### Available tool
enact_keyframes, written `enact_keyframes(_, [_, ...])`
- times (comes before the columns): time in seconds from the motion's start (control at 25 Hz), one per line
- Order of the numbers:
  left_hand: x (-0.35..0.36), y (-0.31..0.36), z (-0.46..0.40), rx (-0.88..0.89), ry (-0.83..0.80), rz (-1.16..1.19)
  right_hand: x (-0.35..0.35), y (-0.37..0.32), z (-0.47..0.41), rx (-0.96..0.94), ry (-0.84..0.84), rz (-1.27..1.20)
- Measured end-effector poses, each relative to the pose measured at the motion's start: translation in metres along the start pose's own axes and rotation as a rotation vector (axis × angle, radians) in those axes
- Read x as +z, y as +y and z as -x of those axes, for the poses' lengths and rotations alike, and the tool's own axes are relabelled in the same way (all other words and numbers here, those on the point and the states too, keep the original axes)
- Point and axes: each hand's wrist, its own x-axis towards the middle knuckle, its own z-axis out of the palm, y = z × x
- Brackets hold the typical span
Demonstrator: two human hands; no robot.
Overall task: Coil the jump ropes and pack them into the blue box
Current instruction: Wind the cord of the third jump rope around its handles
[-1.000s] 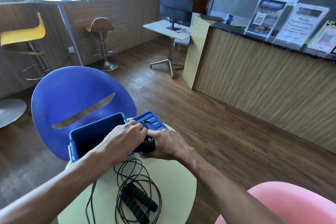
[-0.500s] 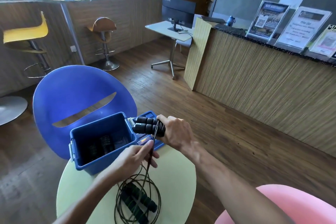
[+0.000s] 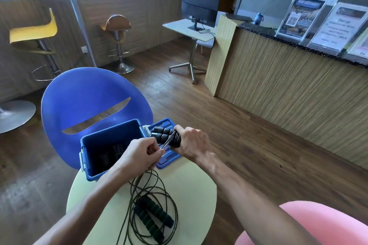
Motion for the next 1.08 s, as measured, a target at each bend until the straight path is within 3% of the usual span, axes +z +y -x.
enact_keyframes(0.08, [0.010, 0.015, -0.001, 0.123, 0.147, -0.502, 0.000, -0.006, -0.003, 0.032, 0.009, -0.008])
enact_keyframes(0.12, [0.017, 0.022, -0.001, 0.148, 0.184, -0.641, -0.003, -0.009, -0.007, 0.055, 0.027, -0.018])
enact_keyframes(0.24, [0.024, 0.035, -0.006, 0.153, 0.250, -0.623, -0.018, -0.016, -0.021, 0.092, 0.102, -0.072])
enact_keyframes(0.32, [0.015, 0.036, -0.014, 0.116, 0.245, -0.365, -0.027, -0.016, -0.026, 0.066, 0.144, -0.127])
enact_keyframes(0.36, [0.011, 0.035, -0.017, 0.051, 0.163, -0.144, -0.029, -0.016, -0.026, 0.046, 0.158, -0.142])
enact_keyframes(0.48, [0.005, 0.028, -0.019, -0.251, -0.285, 0.855, -0.030, -0.019, -0.024, 0.000, 0.185, -0.169])
enact_keyframes(0.52, [0.004, 0.025, -0.019, -0.303, -0.383, 1.057, -0.030, -0.020, -0.024, -0.012, 0.172, -0.154])
enact_keyframes(0.68, [0.003, 0.025, -0.020, -0.292, -0.510, 1.327, -0.029, -0.019, -0.023, -0.020, 0.140, -0.104])
enact_keyframes(0.76, [0.003, 0.026, -0.020, -0.248, -0.430, 1.270, -0.030, -0.018, -0.021, 0.006, 0.141, -0.116])
enact_keyframes(0.88, [0.007, 0.032, -0.021, -0.203, -0.225, 0.852, -0.029, -0.018, -0.021, 0.034, 0.069, -0.058])
enact_keyframes(1.08, [0.010, 0.042, -0.018, -0.125, -0.167, 0.503, -0.030, -0.022, -0.027, 0.094, 0.000, -0.111])
